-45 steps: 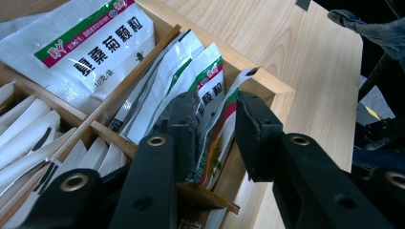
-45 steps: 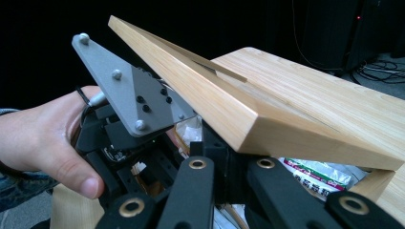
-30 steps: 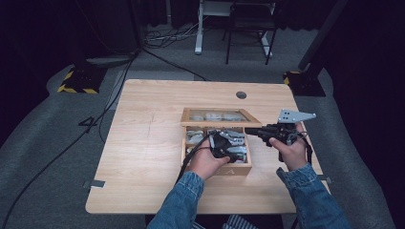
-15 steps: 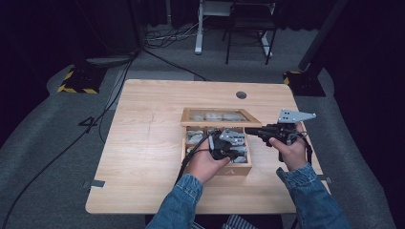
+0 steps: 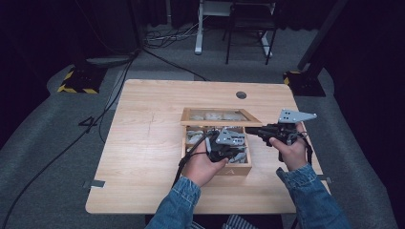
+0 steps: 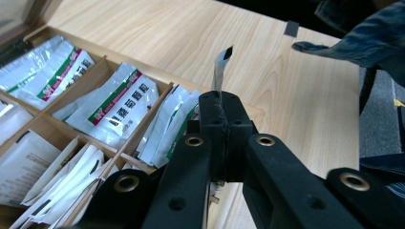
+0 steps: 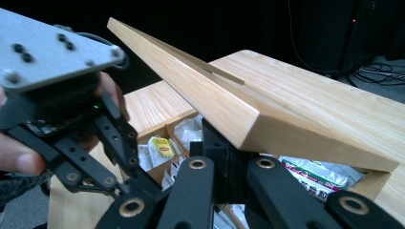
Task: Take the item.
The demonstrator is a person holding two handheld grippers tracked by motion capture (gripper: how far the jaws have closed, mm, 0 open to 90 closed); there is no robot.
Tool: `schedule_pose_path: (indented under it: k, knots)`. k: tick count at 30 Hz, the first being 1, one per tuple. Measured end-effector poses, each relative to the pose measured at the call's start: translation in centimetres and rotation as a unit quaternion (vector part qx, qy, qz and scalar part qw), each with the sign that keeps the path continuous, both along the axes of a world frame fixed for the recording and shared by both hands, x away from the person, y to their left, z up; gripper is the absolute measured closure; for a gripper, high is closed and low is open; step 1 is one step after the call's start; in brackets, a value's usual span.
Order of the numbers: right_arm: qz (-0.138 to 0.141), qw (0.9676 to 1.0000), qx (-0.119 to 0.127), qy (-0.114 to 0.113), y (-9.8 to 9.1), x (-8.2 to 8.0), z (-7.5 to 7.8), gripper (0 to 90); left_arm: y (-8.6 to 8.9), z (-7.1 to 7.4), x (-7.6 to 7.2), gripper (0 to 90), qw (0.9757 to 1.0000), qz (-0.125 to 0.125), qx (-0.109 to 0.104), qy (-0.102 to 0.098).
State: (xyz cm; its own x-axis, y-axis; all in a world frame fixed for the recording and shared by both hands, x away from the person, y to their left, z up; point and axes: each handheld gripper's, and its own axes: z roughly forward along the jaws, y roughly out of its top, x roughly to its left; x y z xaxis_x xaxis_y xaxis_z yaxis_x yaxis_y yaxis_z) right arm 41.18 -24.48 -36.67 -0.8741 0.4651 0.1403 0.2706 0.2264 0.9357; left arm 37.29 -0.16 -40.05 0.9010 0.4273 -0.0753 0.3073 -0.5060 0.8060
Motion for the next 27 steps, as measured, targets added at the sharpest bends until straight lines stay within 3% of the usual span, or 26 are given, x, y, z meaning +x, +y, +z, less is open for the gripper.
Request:
schedule_pose_path:
  k: [4, 9, 27]
  knots:
    - [0.0, 1.0, 0.001, 0.0, 0.0, 0.0, 0.0, 90.0, 0.7, 0.7, -0.4, 89.8, 0.9998, 0.004, -0.018, -0.007]
    - [0.0, 1.0, 0.001, 0.001, 0.0, 0.0, 0.1, 90.0, 1.4, 1.3, -0.6, 89.7, 0.9996, 0.012, -0.016, -0.018]
    - [0.001, 1.0, 0.001, 0.001, 0.0, 0.1, 0.1, 90.0, 5.2, 3.0, -2.0, 89.8, 0.9971, 0.042, -0.053, -0.035]
